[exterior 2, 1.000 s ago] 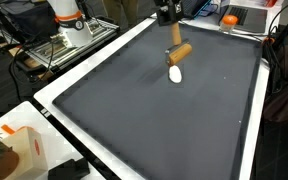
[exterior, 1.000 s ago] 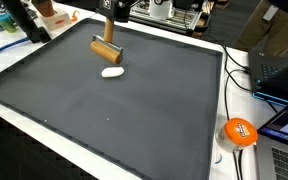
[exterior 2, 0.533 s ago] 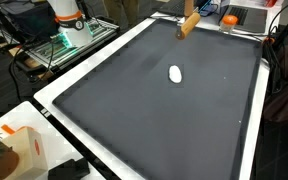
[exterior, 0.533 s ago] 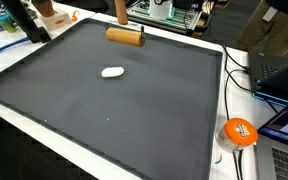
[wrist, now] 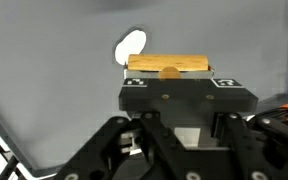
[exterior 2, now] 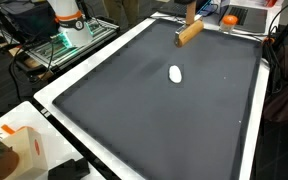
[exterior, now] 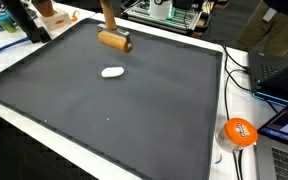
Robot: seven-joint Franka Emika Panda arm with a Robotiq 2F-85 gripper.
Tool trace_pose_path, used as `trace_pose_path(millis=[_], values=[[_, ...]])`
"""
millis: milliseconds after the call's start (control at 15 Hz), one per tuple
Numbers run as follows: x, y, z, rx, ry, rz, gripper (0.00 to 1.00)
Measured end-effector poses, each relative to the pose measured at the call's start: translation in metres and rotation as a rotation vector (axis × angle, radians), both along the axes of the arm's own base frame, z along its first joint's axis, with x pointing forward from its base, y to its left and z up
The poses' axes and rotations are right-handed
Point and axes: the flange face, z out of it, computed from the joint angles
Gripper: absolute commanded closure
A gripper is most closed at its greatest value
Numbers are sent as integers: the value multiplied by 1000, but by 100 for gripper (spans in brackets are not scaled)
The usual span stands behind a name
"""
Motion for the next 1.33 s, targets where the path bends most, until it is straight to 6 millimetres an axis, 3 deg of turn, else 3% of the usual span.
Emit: trace_pose_path(millis=[333, 533, 667, 733, 867, 933, 1133, 1333], values=[[1, -55, -67, -33, 65, -278, 78], [-4, -73, -85, -68, 88, -434, 78], [-6, -70, -87, -76, 88, -520, 78], [-7, -66, -87, -94, 78, -562, 53], [-7, -61, -88, -97, 78, -564, 53], [-7, -62, -89, -98, 79, -564, 78], [-7, -63, -93, -100, 91, -594, 78], [-11, -51, -99, -100, 144, -748, 78]])
